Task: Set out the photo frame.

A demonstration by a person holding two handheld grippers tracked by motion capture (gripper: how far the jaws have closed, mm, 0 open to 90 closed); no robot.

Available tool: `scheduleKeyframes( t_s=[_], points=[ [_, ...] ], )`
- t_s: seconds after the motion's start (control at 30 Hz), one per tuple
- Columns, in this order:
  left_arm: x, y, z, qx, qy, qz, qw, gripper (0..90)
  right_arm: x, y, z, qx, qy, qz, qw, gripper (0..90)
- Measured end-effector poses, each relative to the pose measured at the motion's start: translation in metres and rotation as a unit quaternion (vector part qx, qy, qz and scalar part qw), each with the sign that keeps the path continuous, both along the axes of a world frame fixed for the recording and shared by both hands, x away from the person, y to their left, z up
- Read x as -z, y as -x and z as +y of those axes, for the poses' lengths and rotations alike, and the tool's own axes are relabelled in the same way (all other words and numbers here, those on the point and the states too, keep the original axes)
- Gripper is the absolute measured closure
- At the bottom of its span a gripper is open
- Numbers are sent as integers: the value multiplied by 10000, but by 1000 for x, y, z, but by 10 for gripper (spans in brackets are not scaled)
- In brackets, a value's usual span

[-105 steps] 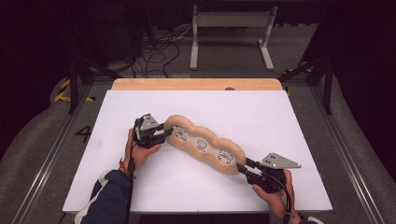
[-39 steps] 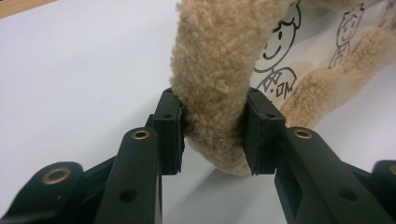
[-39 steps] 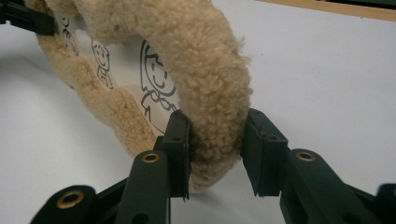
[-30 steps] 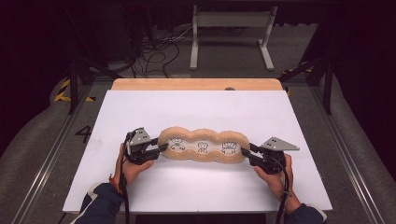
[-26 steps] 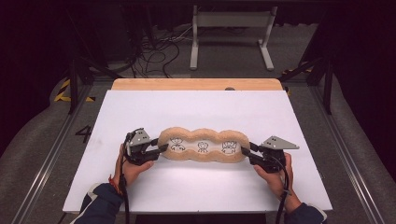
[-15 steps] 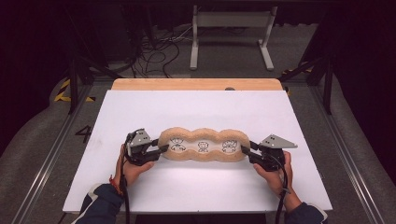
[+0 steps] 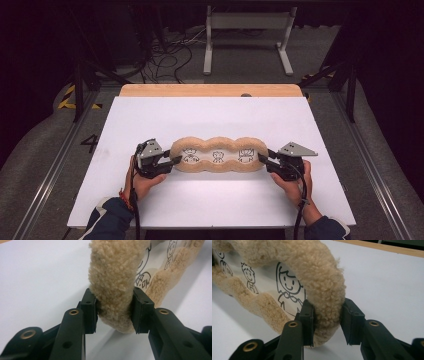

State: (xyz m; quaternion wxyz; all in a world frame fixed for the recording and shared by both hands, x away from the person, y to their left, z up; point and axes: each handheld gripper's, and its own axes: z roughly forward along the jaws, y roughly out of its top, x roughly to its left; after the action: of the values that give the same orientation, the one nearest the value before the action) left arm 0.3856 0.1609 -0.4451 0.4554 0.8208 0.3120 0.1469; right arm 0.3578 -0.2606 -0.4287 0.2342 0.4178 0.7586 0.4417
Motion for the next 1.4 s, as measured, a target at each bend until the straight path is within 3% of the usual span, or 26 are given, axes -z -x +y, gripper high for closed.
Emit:
scheduleKeyframes(
  t_s=[0.47, 1.0, 1.2, 1.4],
  points=[
    [1, -1, -3, -10, -31, 6, 10000, 618, 0, 2, -1, -40, 68, -36, 10000, 649],
    [-2, 1, -6, 6, -251, -238, 9994, 582, -5, 5, -2, -74, 234, -86, 9997, 558],
    [-3, 3, -6, -32, -299, -340, 9990, 547, -6, 4, -1, -70, 440, -63, 9990, 462],
    [-4, 3, -7, -60, -342, -355, 9988, 437, -5, 3, -1, -130, 552, 60, 9984, 318]
  ],
)
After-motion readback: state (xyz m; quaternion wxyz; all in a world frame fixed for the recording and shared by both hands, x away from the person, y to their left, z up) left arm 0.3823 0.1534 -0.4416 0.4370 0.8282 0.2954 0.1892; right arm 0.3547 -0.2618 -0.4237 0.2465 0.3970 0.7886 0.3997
